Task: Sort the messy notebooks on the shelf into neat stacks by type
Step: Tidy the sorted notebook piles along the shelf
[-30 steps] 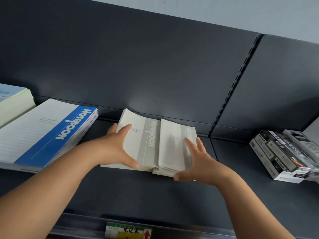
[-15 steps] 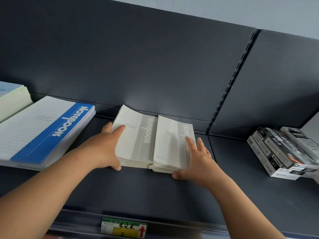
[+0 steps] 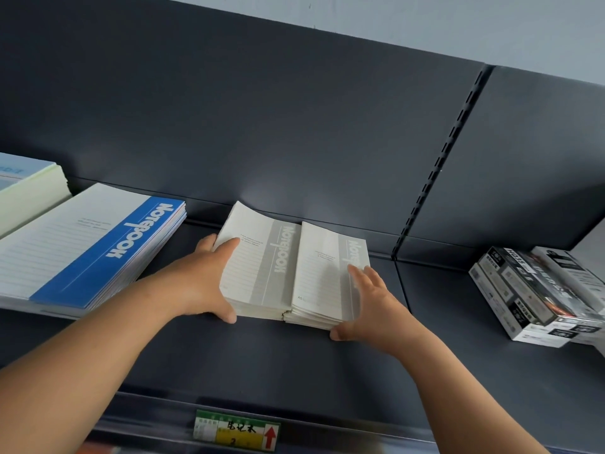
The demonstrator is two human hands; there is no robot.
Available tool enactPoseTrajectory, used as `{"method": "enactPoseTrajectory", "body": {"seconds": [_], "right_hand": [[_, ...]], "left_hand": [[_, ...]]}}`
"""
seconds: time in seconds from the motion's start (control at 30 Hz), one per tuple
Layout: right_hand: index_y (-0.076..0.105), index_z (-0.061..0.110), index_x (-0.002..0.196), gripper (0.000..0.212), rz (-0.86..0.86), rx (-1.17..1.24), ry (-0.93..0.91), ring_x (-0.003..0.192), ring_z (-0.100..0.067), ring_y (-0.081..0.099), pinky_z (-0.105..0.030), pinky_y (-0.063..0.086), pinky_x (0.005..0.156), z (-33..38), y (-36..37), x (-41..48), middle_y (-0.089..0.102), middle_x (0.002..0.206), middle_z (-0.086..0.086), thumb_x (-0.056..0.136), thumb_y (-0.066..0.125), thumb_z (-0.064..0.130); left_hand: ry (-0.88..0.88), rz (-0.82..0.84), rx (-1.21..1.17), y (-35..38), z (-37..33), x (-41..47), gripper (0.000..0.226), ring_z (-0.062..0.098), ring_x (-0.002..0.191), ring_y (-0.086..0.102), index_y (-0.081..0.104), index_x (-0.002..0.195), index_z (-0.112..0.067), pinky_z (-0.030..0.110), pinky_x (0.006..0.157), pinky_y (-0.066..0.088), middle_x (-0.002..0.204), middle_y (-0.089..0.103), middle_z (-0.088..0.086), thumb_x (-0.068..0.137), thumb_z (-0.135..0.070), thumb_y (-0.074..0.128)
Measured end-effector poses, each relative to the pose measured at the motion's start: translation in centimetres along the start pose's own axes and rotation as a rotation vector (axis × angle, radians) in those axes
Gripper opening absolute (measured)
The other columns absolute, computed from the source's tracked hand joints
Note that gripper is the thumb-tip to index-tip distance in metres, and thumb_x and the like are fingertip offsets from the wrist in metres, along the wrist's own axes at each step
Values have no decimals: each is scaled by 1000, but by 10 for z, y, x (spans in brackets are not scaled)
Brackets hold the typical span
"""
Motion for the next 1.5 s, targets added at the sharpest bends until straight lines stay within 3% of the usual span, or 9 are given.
{"method": "enactPoseTrajectory", "body": {"seconds": [0.13, 0.27, 0.5, 0.67, 0.83, 1.0, 1.2, 1.33, 1.5], "right_hand": [[-4, 37, 153, 117, -11, -99, -9, 149, -24, -13, -47, 5, 120, 8, 2, -2, -15, 161, 7, 68, 71, 64], [1, 37, 153, 89, -67, -188, -65, 149, -22, -14, -47, -4, 120, 23, 12, 1, -13, 162, 7, 84, 45, 72], [2, 40, 152, 73, -63, -315, -119, 149, -22, -10, -44, -6, 119, 25, 25, 1, -4, 163, 8, 91, 29, 69], [8, 38, 153, 71, -75, -215, -125, 149, -19, -8, -43, -5, 120, 26, 19, 0, 0, 163, 8, 92, 30, 67], [6, 29, 155, 77, -195, -126, -50, 150, -21, -6, -41, -1, 121, 17, 6, -8, -2, 163, -1, 93, 36, 63], [0, 27, 154, 103, -120, -43, 76, 148, -22, 10, -33, 17, 117, -2, 11, -24, -7, 162, 2, 81, 68, 51], [39, 17, 139, 76, -200, -38, 102, 125, -17, 45, -28, 40, 94, 2, -1, -24, 41, 143, 7, 76, 76, 40], [37, 17, 141, 79, -213, -30, 146, 126, -20, 46, -30, 40, 95, 3, 0, -26, 43, 142, 3, 77, 77, 39], [38, 19, 134, 67, -242, 19, 246, 104, -20, 53, -29, 40, 76, -3, 7, -32, 56, 124, -1, 80, 72, 41]], "left_hand": [[-43, -20, -64, -6, -2, 0, 121, 19, 145, 19, -7, 151, -36, 38, 104, 38, 159, -17, -10, 63, -69, 70], [-79, -209, -54, -15, -3, 4, 78, 29, 143, 24, 9, 151, -21, 44, 109, 32, 160, 9, 4, 91, -54, 47], [-90, -85, 113, -1, -2, 3, 65, 28, 145, 17, 5, 153, -29, 44, 110, 27, 162, -1, 2, 98, -50, 33], [68, -294, 326, -11, -36, -1, 64, 24, 148, -12, 4, 153, -26, 47, 118, -3, 162, -9, 3, 99, -48, 29], [398, -118, 238, 27, -87, -14, 71, 16, 147, -13, -1, 154, -24, 39, 120, -7, 161, -10, 0, 97, -57, 27], [404, -115, 307, 45, -85, -15, 71, 18, 148, -11, -8, 153, -16, 33, 117, -8, 161, -10, 4, 101, -45, 31], [451, -162, 332, 46, -87, -13, 66, 22, 149, -4, -3, 153, -13, 34, 118, -2, 162, -2, 7, 103, -38, 31], [435, -154, 276, 44, -82, -13, 72, 21, 149, -7, -7, 153, -17, 37, 119, -2, 162, -5, 4, 101, -45, 33], [383, -153, 402, 42, -65, -14, 72, 25, 148, -13, -6, 153, -12, 43, 120, -4, 161, -11, 8, 100, -53, 21]]}}
Point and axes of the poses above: each hand's wrist, its own x-axis towards the middle knuckle, its own y-axis out of the palm, z = x × y, the point moved 6 cm from there along x, towards the middle knuckle
